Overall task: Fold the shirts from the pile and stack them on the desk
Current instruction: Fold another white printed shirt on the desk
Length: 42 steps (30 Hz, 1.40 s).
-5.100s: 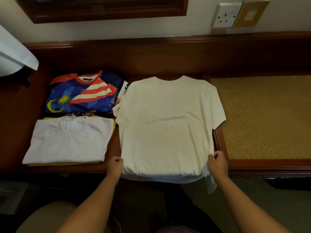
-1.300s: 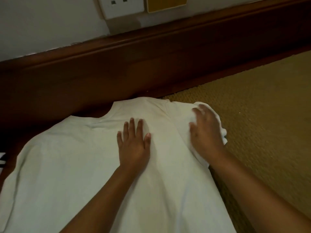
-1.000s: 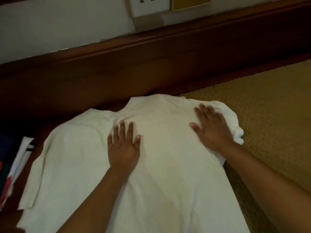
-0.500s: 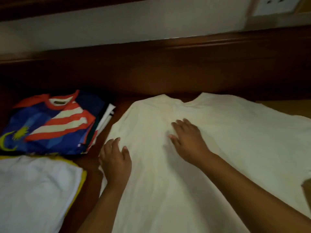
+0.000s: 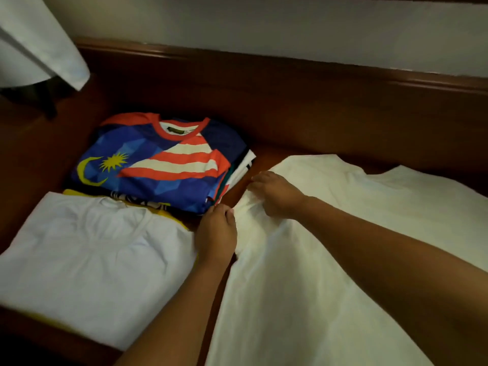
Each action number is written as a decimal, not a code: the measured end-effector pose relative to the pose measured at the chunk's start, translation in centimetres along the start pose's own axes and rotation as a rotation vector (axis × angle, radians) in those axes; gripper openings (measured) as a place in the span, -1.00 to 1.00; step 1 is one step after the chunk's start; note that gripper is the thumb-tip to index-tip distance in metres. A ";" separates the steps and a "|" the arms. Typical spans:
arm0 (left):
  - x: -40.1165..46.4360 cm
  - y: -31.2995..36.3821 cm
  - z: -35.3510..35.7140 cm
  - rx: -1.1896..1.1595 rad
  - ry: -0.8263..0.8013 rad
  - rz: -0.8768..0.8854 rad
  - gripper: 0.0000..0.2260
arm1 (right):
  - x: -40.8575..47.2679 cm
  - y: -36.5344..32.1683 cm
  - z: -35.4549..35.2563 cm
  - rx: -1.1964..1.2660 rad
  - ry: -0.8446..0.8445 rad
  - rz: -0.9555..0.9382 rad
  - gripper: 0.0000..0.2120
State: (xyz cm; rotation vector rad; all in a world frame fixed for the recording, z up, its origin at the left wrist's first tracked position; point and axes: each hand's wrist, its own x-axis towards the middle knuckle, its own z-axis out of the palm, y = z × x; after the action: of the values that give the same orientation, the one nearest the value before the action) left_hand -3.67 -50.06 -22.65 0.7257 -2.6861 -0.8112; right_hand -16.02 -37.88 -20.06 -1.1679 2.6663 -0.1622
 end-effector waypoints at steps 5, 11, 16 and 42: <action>0.2 0.9 -1.5 -0.412 -0.174 -0.176 -0.77 | -0.4 1.0 -1.2 0.109 0.066 0.043 -0.62; -0.8 0.3 -0.1 0.306 -0.268 0.132 -0.57 | -0.2 2.0 -3.8 0.145 0.170 0.030 -0.74; 0.1 2.2 -2.3 -0.250 -0.143 -0.008 -0.85 | 1.6 2.0 -6.4 0.328 0.187 0.147 -0.68; 1.1 3.9 1.8 0.395 -0.446 0.547 -0.54 | -15.0 9.7 5.7 0.129 0.125 0.712 -0.31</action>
State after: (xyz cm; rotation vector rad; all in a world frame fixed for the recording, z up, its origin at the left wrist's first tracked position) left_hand -6.76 -46.99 -21.81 -0.1748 -3.2441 -0.3285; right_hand -11.63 -20.27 -25.02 -0.1325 2.9369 -0.2787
